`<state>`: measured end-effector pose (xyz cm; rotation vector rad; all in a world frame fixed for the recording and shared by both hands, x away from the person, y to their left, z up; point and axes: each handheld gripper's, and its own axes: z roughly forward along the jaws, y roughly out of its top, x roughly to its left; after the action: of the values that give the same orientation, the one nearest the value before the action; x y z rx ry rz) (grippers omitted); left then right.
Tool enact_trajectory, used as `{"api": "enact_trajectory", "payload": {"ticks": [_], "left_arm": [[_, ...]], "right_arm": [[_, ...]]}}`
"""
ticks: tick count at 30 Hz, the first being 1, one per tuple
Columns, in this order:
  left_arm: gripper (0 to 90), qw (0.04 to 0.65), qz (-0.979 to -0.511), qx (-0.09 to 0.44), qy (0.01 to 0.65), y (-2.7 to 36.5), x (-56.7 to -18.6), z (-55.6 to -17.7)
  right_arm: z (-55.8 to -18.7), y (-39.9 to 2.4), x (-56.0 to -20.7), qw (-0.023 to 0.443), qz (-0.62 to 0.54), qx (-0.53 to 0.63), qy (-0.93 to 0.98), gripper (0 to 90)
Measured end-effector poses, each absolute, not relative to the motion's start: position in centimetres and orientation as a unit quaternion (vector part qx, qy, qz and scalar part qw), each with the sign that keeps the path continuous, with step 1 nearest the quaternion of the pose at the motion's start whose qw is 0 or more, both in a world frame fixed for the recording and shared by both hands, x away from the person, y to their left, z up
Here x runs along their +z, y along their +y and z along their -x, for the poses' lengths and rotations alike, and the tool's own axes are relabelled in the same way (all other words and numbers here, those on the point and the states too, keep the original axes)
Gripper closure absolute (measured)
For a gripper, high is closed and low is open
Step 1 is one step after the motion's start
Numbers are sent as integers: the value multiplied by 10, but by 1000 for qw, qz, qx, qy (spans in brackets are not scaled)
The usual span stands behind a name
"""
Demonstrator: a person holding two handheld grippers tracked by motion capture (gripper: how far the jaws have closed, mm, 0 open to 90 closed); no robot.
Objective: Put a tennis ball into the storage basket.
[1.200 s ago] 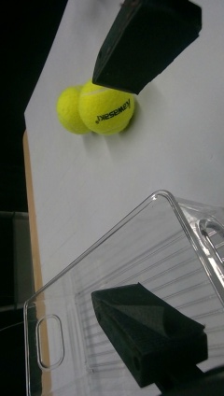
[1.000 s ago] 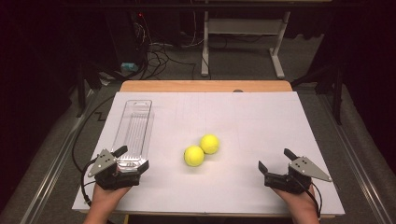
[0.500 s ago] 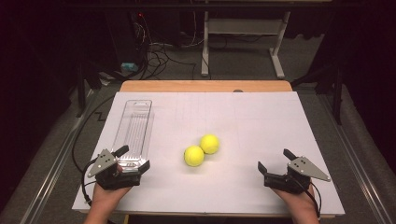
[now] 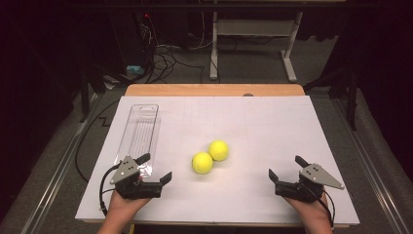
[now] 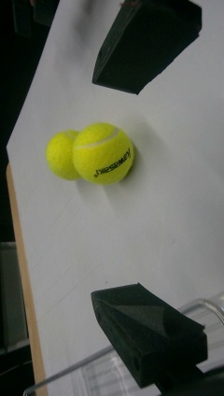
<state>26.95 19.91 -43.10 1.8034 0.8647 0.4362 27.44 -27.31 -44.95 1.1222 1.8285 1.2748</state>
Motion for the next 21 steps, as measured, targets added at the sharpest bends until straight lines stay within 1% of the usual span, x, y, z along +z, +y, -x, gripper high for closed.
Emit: {"api": "enact_trajectory", "payload": {"ticks": [6,10,15,18,21], "left_arm": [[22,502,-773,170,349,186,-432,-270],[22,467,-798,156,346,176,-435,-272],[22,438,-816,140,350,168,-440,-276],[22,429,-820,136,352,165,-442,-276],[22,405,-833,129,353,159,-444,-279]], "right_arm": [[-275,-274,-450,316,-426,488,694,0],[-277,-273,-450,316,-424,485,696,0],[-278,-273,-451,314,-424,484,698,0],[-279,-272,-451,313,-423,483,700,0],[-281,-271,-451,307,-420,480,706,0]]}}
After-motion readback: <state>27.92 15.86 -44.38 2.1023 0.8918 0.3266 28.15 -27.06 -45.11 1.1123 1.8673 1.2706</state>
